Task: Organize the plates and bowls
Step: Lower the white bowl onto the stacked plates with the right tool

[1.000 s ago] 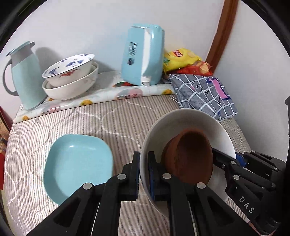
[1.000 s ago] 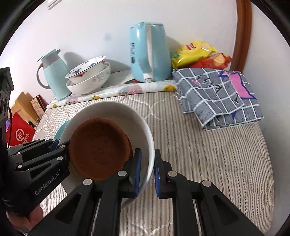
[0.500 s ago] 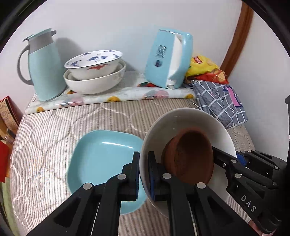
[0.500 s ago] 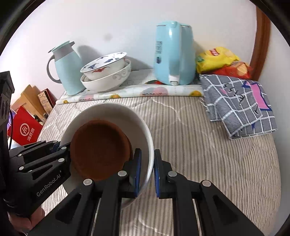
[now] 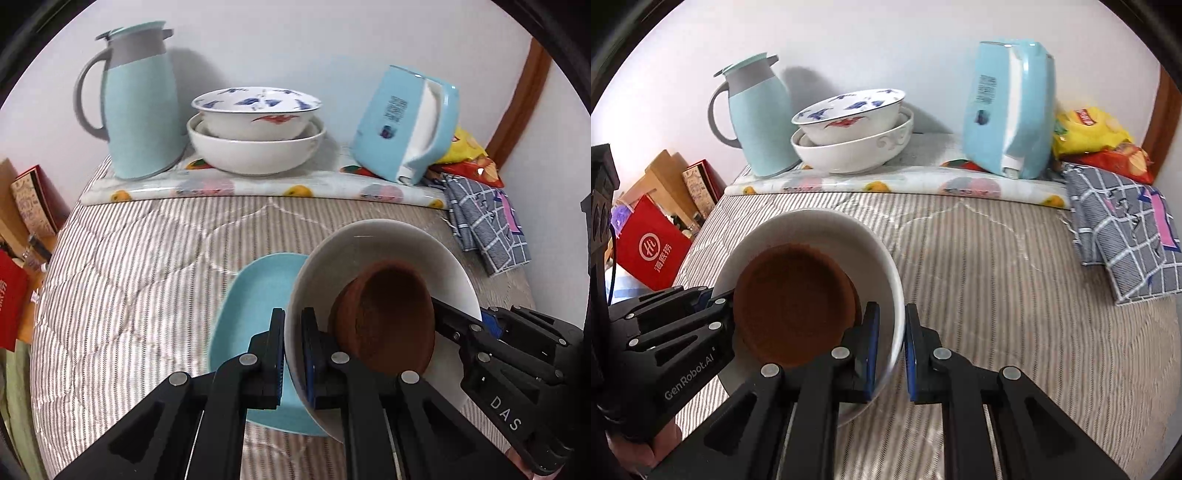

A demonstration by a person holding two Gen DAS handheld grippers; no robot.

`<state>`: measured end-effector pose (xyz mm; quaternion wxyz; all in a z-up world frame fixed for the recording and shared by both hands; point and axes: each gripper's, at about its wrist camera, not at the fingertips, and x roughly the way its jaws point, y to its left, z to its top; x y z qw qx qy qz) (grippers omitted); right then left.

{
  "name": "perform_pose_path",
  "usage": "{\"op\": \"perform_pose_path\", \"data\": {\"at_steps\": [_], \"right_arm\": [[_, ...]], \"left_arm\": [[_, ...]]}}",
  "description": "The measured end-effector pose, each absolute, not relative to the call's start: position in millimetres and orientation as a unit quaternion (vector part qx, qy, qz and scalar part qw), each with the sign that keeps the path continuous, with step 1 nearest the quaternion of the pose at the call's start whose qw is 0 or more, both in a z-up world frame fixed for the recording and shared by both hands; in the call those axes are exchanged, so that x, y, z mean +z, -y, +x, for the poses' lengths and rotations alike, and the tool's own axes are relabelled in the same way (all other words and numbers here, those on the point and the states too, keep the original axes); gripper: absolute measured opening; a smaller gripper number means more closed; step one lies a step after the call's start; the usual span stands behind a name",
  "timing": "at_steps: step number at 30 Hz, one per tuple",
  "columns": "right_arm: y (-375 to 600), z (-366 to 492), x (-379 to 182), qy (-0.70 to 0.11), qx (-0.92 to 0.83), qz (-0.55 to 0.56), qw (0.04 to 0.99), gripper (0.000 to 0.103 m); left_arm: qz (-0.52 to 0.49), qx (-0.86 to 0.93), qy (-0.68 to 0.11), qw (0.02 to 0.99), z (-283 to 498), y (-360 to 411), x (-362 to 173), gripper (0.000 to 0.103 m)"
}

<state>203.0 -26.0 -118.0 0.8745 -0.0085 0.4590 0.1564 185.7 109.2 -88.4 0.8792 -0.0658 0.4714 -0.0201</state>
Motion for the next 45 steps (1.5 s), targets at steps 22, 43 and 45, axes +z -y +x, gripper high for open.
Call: {"op": "perform_pose_path", "data": {"at_steps": [22,43,45], "right_arm": [[-8,220,-154,-0.493,0.156,-0.019,0.856,0.012],[-10,225,-157,-0.494,0.155,-0.028,0.855,0.015],[-9,225,-158,-0.495,0.155,-0.026,0.854,0.017]], "left_arm": [[-0.087,-0.017,-0.498,0.863,197,-140,-126,0.01],[-0.102,-0.025,-0.5,0.859,199,-146,-129,0.013],[-0.102,-0.025,-0.501,0.859,199,-146,-130,0.013]]}}
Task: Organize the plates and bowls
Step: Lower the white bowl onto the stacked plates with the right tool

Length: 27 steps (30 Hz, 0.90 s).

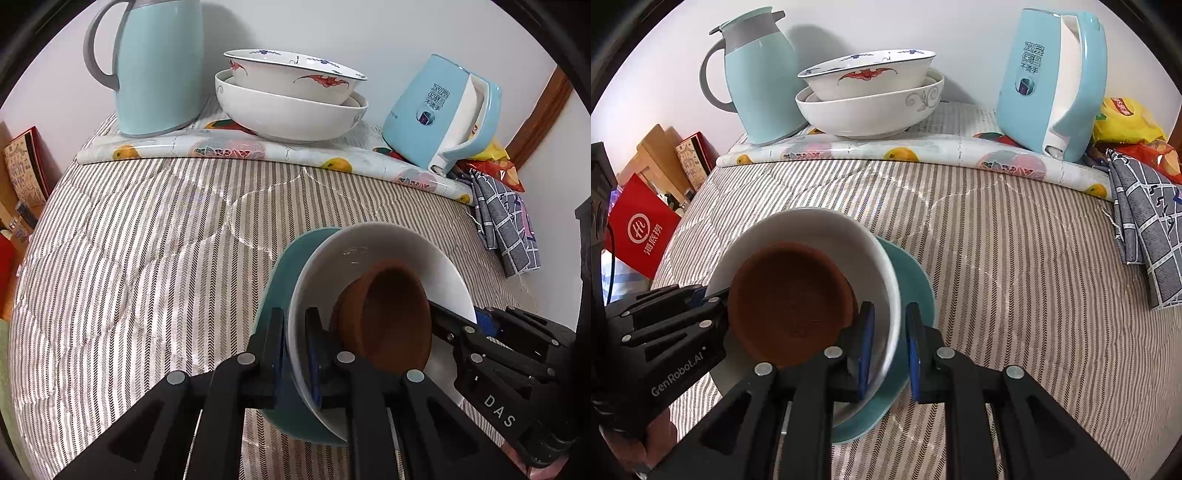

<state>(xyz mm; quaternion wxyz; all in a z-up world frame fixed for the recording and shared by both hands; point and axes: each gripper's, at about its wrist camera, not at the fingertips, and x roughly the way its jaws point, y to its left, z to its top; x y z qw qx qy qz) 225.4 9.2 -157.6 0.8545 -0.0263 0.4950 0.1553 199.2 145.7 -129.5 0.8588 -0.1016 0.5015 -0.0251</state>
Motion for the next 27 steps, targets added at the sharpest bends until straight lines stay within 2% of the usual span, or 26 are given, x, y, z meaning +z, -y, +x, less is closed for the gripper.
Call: {"op": "perform_pose_path", "data": {"at_steps": [9,18,27], "right_arm": [[-6,220,-151,-0.49,0.154,-0.03,0.857,0.022],[2,212,-144,-0.481,0.149,-0.032,0.863,0.034],[5,203,-140,-0.475,0.152,-0.025,0.866,0.035]], "left_arm": [[-0.101,-0.016,-0.508,0.855,199,-146,-130,0.017],[-0.107,-0.009,-0.513,0.851,193,-147,-126,0.02],[-0.102,-0.007,-0.508,0.855,184,-145,-117,0.031]]}}
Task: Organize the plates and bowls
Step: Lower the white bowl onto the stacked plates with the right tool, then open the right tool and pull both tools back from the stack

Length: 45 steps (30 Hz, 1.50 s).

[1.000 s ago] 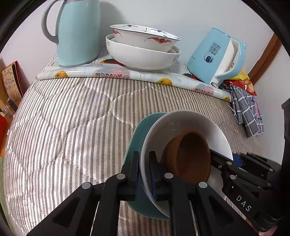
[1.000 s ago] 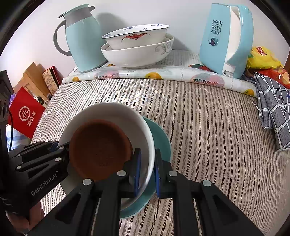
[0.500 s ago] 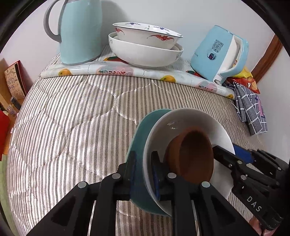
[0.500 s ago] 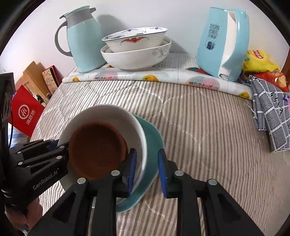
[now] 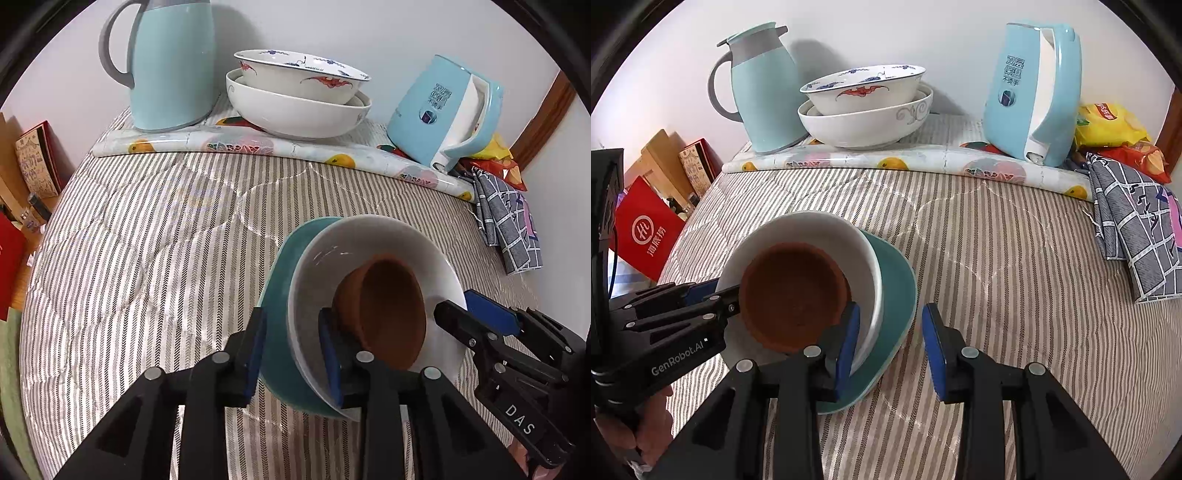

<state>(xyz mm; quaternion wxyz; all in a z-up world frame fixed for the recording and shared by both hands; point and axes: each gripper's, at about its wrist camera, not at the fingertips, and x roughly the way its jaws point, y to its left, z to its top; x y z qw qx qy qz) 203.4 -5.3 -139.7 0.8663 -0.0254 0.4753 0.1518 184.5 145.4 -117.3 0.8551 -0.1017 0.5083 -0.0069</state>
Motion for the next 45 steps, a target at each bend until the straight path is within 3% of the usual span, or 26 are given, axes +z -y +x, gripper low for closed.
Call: {"op": "perform_pose_path", "data": {"at_steps": [2,4,10,14,18,28,32,34,38,45], "right_arm": [[6,202,-138,-0.475,0.153,-0.026,0.866,0.035],[7,199,-136,-0.472,0.152,-0.026,0.868,0.035],[11,186,-129,-0.467,0.154,-0.025,0.871,0.035],[17,173,-118,-0.454,0.148,-0.027,0.878,0.047],[31,155,-101,-0.436,0.135,-0.024,0.889,0.052],[78,101,-64,-0.399,0.104,-0.009,0.911,0.053],[96,74,-55,-0.384,0.093,-0.005,0.919,0.072],[107,57,-50,-0.374,0.081,-0.007,0.924,0.075],[125,33,-41,-0.357,0.058,-0.014,0.932,0.085],[158,-6,-27,-0.336,0.035,-0.001,0.941,0.09]], "left_arm": [[-0.095,0.006,-0.506,0.857,182,-146,-116,0.041],[-0.095,0.006,-0.505,0.858,180,-147,-115,0.044],[-0.093,0.016,-0.499,0.862,170,-147,-107,0.049],[-0.088,0.025,-0.486,0.869,160,-145,-98,0.054],[-0.075,0.038,-0.469,0.879,146,-137,-83,0.057],[-0.052,0.04,-0.423,0.904,97,-105,-43,0.069],[-0.047,0.028,-0.404,0.913,74,-88,-27,0.07],[-0.047,0.022,-0.395,0.917,63,-78,-19,0.07],[-0.046,0.005,-0.376,0.926,39,-58,-8,0.083],[-0.048,-0.017,-0.355,0.933,7,-34,7,0.086]]}}
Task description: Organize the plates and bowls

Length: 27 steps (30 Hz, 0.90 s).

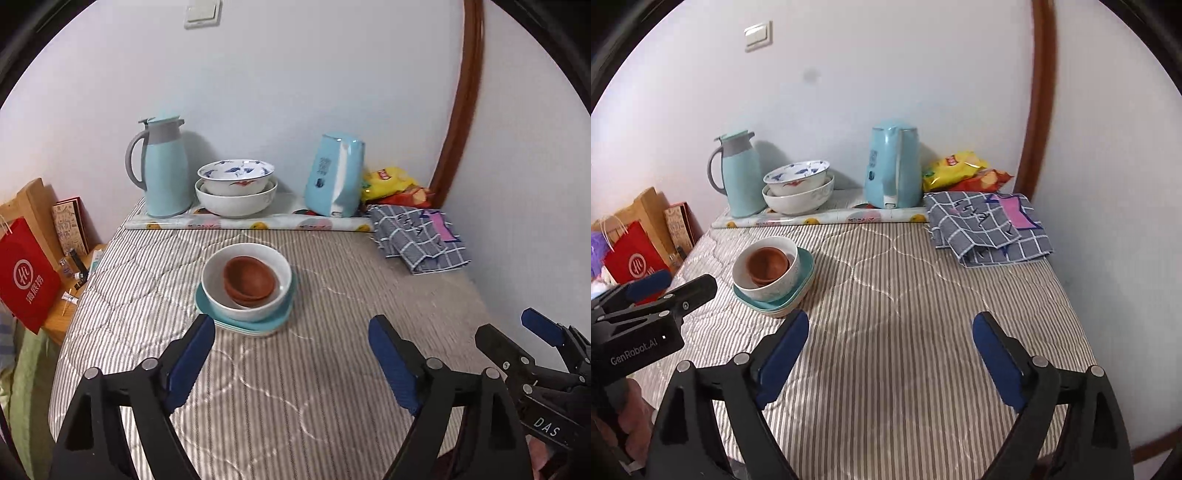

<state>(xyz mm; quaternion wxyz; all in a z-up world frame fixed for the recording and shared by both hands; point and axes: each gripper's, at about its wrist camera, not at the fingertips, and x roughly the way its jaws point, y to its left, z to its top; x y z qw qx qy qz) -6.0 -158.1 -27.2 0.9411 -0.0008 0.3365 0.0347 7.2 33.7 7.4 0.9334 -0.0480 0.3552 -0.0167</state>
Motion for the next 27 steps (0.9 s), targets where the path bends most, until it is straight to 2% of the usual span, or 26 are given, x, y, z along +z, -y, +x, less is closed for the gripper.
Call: {"op": "perform_pose_path", "data": {"at_steps": [10,27], "right_arm": [[171,-47,-14,-0.313,0.022,0.003,0.949,0.091],[171,-64,-14,-0.311,0.019,0.008,0.95,0.091]], "left_arm": [[-0.044,-0.02,-0.337,0.94,-24,-23,22,0.087],[-0.049,-0.017,-0.327,0.944,-44,-24,27,0.087]]}}
